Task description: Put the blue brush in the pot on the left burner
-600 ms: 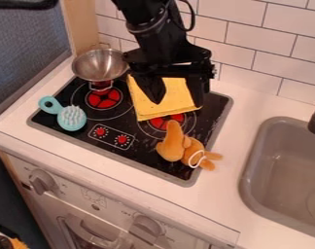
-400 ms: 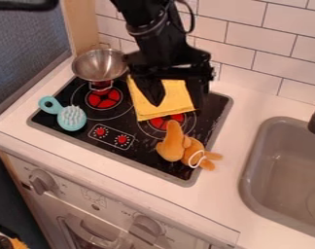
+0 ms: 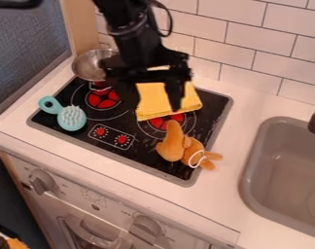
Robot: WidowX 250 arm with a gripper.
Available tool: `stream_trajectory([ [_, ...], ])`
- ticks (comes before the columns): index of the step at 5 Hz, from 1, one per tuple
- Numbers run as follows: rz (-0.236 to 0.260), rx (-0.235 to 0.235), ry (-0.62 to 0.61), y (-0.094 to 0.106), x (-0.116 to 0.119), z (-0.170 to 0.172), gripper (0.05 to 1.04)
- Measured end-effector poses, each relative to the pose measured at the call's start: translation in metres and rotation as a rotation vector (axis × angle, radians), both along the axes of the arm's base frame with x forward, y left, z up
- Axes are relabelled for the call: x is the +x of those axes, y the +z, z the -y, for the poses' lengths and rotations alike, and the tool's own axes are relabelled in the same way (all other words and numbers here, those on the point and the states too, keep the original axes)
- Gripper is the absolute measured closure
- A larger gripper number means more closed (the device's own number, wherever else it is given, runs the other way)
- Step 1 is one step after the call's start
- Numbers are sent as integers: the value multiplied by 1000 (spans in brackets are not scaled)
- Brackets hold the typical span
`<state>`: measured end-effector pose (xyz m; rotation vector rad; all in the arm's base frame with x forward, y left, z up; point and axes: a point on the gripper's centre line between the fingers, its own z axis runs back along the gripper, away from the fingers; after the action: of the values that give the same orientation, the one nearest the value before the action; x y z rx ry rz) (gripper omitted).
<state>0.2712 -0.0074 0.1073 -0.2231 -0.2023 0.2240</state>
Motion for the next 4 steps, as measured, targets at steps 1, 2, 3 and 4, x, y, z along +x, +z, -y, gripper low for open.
stream_trajectory([
  [1, -30, 25, 148, 8, -6, -17, 85],
  [2, 4, 39, 384, 20, -9, -39, 85],
  [3, 17, 87, 607, 27, -18, -62, 85],
  [4, 32, 139, 776, 21, -28, -86, 85],
])
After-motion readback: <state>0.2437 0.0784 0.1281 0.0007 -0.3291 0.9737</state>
